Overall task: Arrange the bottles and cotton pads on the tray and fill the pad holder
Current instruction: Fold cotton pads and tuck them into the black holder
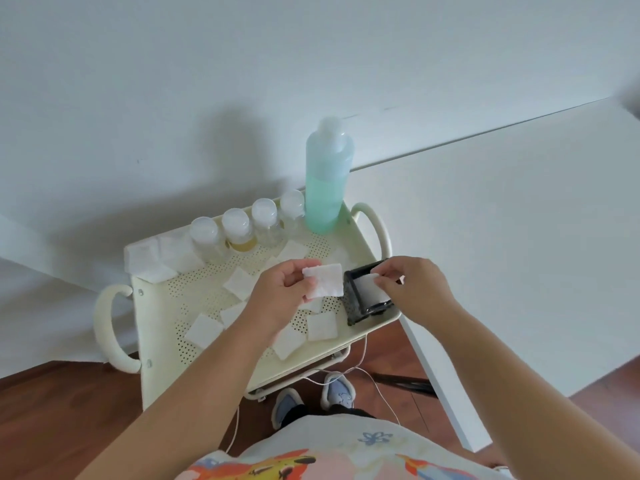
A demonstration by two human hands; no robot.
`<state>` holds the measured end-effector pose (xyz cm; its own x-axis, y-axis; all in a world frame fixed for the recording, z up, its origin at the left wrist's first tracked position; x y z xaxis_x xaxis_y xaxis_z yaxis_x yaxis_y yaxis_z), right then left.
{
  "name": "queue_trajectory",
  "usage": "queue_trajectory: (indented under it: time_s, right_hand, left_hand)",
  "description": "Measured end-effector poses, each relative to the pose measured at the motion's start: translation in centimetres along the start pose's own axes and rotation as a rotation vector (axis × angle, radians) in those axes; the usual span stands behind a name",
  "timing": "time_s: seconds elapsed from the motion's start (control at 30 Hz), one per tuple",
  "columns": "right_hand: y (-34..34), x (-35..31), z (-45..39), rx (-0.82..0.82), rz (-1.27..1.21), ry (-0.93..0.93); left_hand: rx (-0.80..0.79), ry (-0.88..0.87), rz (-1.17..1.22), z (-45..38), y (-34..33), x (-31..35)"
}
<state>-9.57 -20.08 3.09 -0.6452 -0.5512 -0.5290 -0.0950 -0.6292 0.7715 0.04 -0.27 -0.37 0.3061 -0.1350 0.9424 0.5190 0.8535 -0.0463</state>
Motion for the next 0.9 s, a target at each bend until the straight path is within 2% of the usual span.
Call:
queue_trajectory:
  time_s: [0.2, 0.47, 0.73, 0.83, 0.9]
  right_hand:
    - [-0.8, 0.1, -0.7, 0.029, -0.074, -0.058]
    - [-2.3, -0.3, -1.0, 0.044, 0.31, 0.115]
    - [-1.1, -0.7, -0.7, -0.023, 0.447, 0.195]
    - [1.0, -0.7, -0.4, 0.078, 0.317, 0.255]
    - [2.5, -0.9, -0.5, 0.058, 0.071, 0.252]
  left_hand:
    - [0.075, 0.011, 0.024, 0.0, -0.7, 0.4]
    - [0.132, 0.002, 0.05, 0.6, -1.3, 0.1]
    - [0.165, 0.022, 0.043, 1.4, -1.6, -0.3]
    - [0.151, 0.008, 0.022, 1.4, -2.4, 0.0]
    - [0.139, -0.014, 0.024, 1.3, -3.1, 0.4]
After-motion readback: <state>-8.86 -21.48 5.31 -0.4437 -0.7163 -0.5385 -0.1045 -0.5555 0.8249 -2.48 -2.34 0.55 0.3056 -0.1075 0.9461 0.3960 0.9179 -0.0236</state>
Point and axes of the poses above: each hand's wrist, its own z-axis away from the middle knuckle, its own y-axis out of the back of the hand, x = y × z, the point moved 2 cm from there along -z, towards the middle knuckle, and after that the axes turned 6 degrees about -y, right-handed, at the moved point
